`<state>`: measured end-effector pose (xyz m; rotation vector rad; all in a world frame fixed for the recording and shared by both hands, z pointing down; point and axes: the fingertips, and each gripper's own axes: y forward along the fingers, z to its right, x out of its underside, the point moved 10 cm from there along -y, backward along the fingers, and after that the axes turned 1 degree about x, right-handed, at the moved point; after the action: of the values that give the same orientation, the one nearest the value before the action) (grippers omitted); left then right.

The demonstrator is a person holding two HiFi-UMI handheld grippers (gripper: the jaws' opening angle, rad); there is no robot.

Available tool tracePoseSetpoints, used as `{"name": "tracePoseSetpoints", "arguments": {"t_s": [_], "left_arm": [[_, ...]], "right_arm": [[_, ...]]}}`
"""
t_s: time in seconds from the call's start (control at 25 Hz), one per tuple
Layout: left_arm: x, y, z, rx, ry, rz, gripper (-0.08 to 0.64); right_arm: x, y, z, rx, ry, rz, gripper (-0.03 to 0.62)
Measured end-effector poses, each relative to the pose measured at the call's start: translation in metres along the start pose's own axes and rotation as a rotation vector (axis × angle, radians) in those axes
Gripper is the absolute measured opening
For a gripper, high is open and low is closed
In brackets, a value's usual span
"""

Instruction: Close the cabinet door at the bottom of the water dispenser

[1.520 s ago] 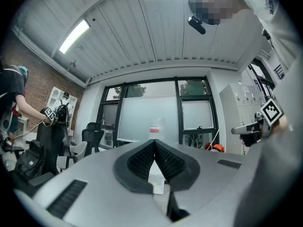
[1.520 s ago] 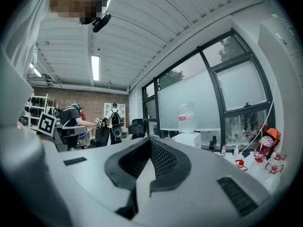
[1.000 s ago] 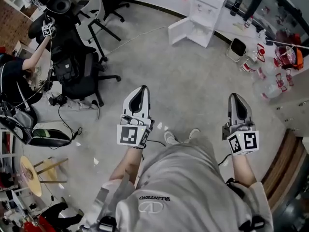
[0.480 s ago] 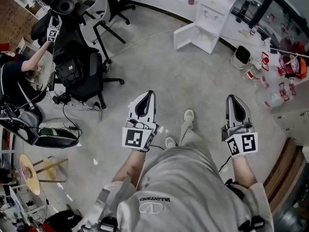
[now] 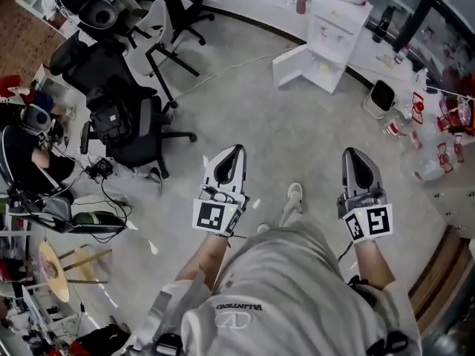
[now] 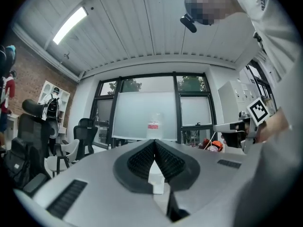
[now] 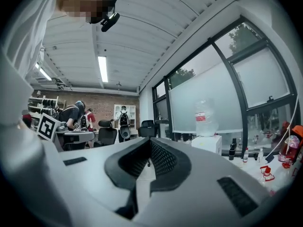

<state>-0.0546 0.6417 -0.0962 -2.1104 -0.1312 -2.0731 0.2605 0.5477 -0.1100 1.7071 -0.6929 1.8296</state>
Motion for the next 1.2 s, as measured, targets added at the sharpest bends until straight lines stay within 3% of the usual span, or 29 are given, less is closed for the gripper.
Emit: {"name": "tracePoseSetpoints", "arguments": {"t_s": [0.16,0.6,1.2], "left_arm": [[0.000,0.043,-0.010,-0.015,0.040,0.009,0.001],[0.008,0.131,-0.018,-0.082,0.031,0.021,0.001],[0.026,0.210,-0.051,-0.089,-0.040,-0.008,0.002]], "right_arm": [[-0.004,0.039,0.032,-0.031,-0.005,0.005,0.014],[-0.008,0.117,0.101,-0.127,-0.025,-0.001,0.014],[0.004,0.182,0.150,-0.111,-0.005,-0.043,0.014]]}}
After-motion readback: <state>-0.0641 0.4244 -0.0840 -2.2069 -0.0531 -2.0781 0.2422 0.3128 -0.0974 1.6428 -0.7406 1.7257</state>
